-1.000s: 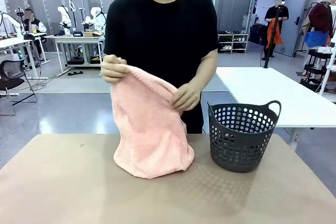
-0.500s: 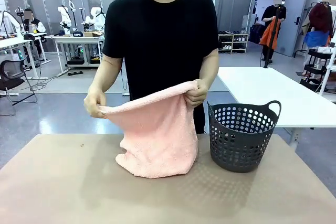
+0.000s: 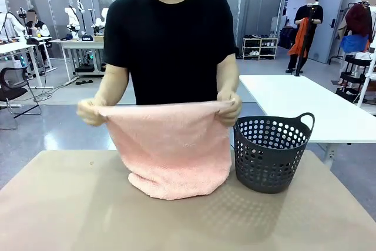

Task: Fold the towel.
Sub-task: Grab the top end of the 100 cm Hotel Towel extended by the human.

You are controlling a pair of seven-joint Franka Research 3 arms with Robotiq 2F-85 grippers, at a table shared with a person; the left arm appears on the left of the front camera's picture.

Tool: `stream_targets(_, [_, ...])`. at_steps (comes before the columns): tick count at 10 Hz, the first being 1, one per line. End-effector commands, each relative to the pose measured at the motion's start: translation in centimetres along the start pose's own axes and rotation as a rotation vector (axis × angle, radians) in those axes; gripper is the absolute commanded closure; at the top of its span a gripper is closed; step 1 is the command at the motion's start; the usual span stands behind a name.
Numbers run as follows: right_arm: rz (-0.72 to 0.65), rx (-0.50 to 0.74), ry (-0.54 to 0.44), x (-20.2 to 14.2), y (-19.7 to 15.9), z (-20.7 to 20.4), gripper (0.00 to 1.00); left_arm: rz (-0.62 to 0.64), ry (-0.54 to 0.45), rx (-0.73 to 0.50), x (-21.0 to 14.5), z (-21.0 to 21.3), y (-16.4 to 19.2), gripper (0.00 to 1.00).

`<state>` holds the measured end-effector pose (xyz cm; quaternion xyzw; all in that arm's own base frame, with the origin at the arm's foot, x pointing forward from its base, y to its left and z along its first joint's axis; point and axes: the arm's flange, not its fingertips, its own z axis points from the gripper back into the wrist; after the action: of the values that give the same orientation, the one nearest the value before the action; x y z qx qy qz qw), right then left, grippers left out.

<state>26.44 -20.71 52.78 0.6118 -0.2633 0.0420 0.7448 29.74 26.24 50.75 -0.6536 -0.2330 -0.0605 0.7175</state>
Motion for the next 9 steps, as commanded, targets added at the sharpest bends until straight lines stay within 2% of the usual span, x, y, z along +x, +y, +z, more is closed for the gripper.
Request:
stream_targets(1, [0.022,0.012,-0.004,0.19,0.15,0.05,0.0,-0.004,0.005,-0.01,-0.1,0.18,0.01,0.0])
stream_targets(9, [0.022,0.012,-0.004,0.19,0.15,0.05,0.0,-0.004,0.005,-0.01,-0.1,0.18,0.01,0.0])
